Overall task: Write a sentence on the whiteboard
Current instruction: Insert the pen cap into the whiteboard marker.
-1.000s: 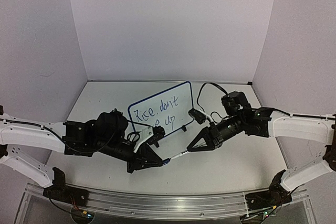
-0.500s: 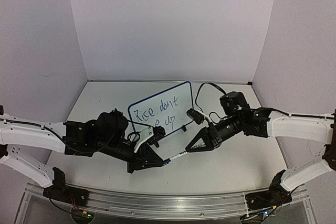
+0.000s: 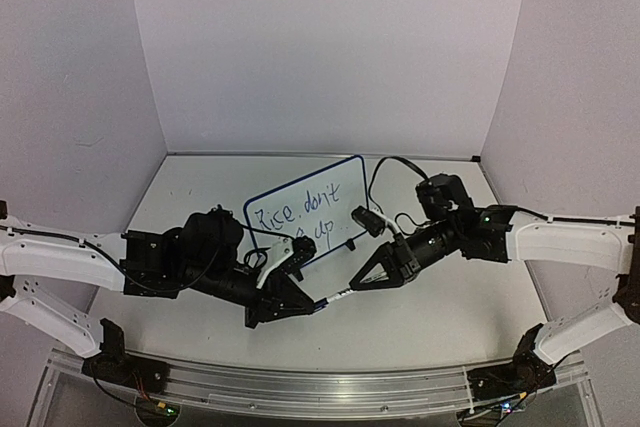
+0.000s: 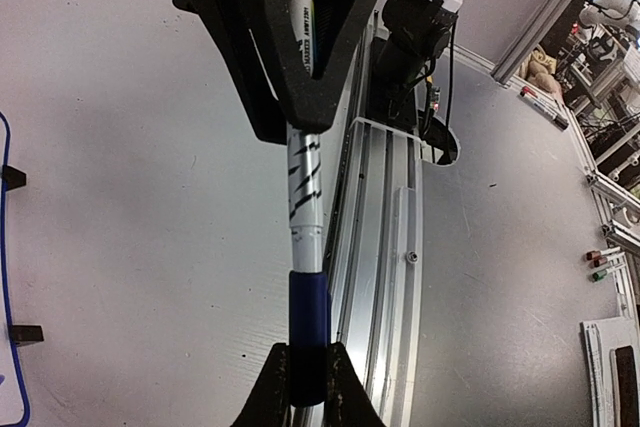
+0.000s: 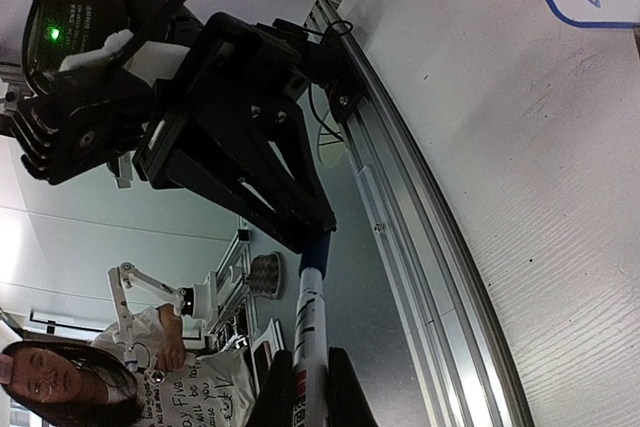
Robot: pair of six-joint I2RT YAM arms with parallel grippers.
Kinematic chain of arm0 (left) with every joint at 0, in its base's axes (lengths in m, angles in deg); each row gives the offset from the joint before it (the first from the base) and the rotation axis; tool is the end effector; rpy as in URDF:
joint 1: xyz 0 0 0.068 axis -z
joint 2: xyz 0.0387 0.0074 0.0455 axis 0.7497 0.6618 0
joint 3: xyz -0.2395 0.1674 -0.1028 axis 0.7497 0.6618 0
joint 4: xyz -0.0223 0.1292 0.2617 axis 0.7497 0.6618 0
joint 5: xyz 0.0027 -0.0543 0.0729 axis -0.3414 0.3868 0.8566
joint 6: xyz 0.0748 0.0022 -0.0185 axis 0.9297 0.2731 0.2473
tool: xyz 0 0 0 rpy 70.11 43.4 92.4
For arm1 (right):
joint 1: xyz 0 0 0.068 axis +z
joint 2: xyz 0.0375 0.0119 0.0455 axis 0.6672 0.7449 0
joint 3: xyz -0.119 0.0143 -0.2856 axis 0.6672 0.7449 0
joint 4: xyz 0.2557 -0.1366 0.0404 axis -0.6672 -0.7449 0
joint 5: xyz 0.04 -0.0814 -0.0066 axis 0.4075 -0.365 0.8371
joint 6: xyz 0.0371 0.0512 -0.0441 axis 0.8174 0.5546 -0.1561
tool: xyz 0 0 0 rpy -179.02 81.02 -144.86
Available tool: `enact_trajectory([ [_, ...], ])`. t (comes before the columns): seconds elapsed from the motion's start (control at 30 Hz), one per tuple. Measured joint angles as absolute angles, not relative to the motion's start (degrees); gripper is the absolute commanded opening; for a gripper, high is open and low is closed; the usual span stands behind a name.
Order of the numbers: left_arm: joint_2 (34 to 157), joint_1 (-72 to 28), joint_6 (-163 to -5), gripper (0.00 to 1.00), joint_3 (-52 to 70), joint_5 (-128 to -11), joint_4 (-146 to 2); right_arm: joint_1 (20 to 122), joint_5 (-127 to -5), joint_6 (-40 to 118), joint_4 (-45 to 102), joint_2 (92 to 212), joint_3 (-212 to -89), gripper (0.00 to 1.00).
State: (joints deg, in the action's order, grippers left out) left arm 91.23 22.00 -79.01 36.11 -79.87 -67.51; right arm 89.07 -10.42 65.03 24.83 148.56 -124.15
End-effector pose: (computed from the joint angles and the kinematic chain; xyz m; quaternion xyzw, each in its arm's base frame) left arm 0.0864 -0.3073 0.2641 0.5210 0.6757 -0.4210 0.3077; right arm 0.1711 0.2711 0.2727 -0.3422 0.7112 0.6139 0.0180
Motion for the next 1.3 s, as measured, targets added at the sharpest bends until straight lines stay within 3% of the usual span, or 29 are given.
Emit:
enact_trajectory([
  [1.17,99.04,22.00,-76.54,0.00,30.84,-80.65,-65.67,89.49,-11.71,65.06,21.31,150.77,-124.54,0.00],
  [1.23,99.17,21.98,-76.06,0.03,30.64,-80.41,-65.36,89.49,-12.32,65.01,21.35,150.77,-124.54,0.00],
  [1.3,99.23,21.94,-75.66,0.12,30.64,-79.76,-65.23,89.51,-13.43,64.71,21.13,150.75,-124.54,0.00],
])
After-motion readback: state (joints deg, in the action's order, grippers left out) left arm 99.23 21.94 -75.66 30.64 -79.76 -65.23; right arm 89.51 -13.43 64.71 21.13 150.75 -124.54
